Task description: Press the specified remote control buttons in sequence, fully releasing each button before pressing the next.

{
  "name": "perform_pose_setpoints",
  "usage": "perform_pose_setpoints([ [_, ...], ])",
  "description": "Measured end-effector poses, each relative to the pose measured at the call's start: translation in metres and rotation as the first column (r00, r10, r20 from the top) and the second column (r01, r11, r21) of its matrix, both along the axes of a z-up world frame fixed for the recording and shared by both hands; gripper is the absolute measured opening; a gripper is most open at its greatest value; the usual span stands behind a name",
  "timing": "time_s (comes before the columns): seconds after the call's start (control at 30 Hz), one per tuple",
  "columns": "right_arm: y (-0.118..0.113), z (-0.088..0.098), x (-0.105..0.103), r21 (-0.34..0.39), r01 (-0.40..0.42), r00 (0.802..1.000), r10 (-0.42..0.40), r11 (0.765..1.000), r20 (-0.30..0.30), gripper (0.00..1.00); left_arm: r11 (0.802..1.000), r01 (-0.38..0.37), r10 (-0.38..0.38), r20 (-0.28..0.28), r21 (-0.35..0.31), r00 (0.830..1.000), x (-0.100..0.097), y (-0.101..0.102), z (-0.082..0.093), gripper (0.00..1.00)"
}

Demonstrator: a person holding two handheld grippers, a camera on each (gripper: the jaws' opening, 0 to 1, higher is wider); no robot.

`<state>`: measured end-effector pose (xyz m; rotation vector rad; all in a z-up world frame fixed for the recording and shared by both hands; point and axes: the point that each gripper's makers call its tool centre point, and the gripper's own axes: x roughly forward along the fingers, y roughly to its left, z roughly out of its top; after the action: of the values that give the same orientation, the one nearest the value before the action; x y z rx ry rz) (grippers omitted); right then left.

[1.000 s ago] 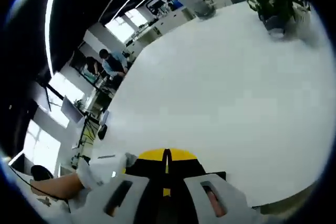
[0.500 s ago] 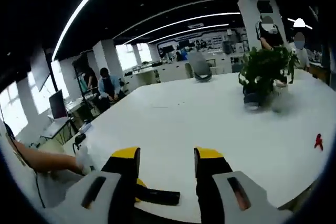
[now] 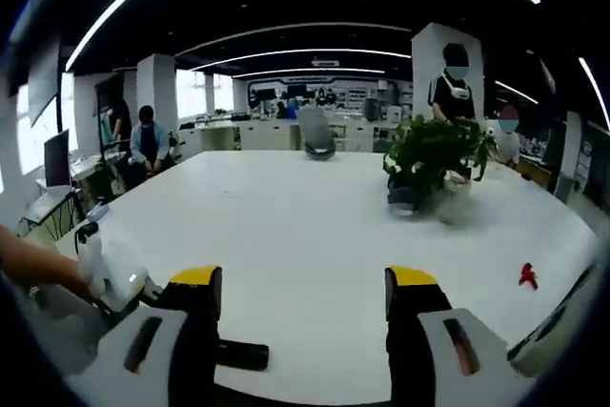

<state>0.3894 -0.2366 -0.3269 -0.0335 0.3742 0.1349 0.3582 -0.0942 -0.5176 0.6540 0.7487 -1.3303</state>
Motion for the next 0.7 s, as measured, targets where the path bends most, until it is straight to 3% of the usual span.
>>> perform_pose_setpoints([
  [0.23,-0.0069,0.0057,0.0006,-0.007,0.033,0.999,-0.033,0.999,0.037,0.82,1.0,0.005,-0.005,-0.008,0.015,1.0,0.0013,-0.0003,-0.0002,0.24],
  [0.7,-0.0083,0.0005,-0.0002,-0.005,0.034,0.999,-0.034,0.999,0.007,0.8,0.999,0.05,-0.05,0.007,0.009,0.999,0.0055,0.0026,0.0009,0.23],
])
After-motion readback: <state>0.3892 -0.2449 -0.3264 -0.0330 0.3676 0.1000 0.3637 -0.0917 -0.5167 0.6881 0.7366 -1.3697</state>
